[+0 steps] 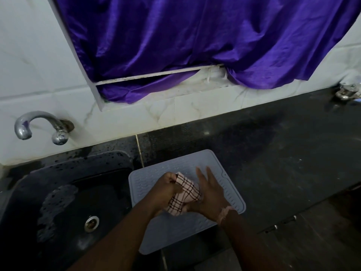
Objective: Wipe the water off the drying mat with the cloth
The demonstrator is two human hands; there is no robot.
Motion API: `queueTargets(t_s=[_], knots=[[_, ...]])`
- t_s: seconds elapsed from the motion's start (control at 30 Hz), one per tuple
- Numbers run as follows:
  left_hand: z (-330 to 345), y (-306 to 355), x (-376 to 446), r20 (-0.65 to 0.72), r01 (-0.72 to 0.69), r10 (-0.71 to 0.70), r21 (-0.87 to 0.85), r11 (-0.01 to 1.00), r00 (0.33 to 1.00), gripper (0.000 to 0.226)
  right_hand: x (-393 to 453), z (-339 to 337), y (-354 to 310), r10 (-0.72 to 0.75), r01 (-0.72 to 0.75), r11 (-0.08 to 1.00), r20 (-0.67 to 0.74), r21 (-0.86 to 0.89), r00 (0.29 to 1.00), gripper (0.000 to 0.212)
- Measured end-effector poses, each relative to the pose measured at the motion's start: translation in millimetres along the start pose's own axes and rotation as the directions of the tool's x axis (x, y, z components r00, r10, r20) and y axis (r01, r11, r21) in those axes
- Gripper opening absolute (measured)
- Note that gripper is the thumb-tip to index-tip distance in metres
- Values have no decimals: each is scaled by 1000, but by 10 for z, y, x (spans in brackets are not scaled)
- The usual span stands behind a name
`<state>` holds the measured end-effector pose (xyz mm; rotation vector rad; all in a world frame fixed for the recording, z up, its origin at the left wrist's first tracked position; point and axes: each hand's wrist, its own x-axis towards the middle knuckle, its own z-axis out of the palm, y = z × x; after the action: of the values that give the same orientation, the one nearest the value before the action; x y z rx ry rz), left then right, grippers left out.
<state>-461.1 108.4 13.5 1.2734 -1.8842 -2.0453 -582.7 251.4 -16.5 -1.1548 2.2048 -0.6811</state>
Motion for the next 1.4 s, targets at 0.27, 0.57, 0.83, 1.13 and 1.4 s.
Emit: queueTargets(t_s=[0.27,0.57,0.83,1.13,1.4], knots=[[-49,-93,103,-12,-114,118,199,973,993,13,186,-93,160,97,-102,990,55,93,994,18],[-815,-598,534,-101,93,-4,903,419,995,118,914,-599,276,516,-503,851,-414,149,750,42],[-890,-753,727,-14,30,-55,952,305,998,146,1496,270,-28,497,-576,668,-294,-470,816,53],[-899,-711,705,-9,16,-28,961,274,1000,121,1101,878,-1148,159,-67,855,136,-515,978,43],[-1115,-641,704,-86,39,98,912,409,991,128,1536,-592,-339,441,-486,868,-288,-106,850,31]])
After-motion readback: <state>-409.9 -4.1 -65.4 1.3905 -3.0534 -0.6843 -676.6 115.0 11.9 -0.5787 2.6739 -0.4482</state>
